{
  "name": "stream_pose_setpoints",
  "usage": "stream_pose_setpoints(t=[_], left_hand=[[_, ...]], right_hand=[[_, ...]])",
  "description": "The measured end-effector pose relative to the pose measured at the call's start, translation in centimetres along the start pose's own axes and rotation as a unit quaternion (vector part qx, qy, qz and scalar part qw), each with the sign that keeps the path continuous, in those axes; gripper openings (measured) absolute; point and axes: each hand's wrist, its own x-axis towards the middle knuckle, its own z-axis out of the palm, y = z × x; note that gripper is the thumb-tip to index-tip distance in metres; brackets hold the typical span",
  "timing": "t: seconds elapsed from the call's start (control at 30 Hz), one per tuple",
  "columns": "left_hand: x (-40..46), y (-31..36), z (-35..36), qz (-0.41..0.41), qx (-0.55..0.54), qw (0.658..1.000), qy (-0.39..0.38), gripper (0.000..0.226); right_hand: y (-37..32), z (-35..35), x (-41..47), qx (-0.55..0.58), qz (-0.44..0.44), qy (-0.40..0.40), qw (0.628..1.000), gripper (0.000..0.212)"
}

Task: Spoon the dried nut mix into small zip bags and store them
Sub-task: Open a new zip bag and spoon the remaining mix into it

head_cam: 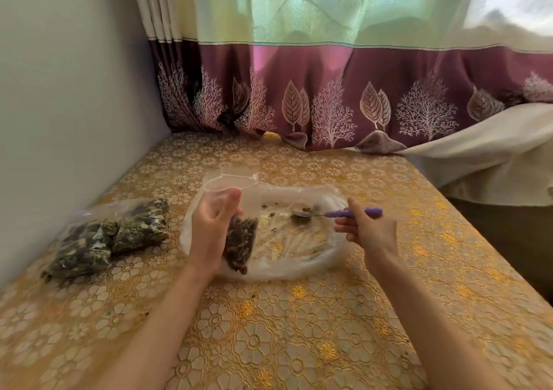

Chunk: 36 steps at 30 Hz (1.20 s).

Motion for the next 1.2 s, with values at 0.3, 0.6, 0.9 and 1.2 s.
stream_pose_setpoints(t=[0.3,0.6,0.9,1.2], left_hand=[[-0.4,-2.8,-0.2,-0.036,0.001,0.999,0.004,0.070],[-0.6,-2.8,-0.2,-0.019,0.019,1.000,-0.005,0.076],[-0.8,-2.7,-0.2,-0.024,0.016,1.000,0.002,0.077],[-0.9,-2.5,-0.2,-0.021,0.033,0.999,-0.003,0.077]], right_hand=[[0.8,-0.1,0.2,-0.014,-0.049,0.045,0.998,0.043],[1.1,0.1,0.1,-0.051,-0.108,0.073,0.990,0.041],[1.9,0.7,-0.3,-0.110,-0.182,0.078,0.974,0.031],[1.8,0.4,0.2,-0.015,-0.117,0.074,0.990,0.036]])
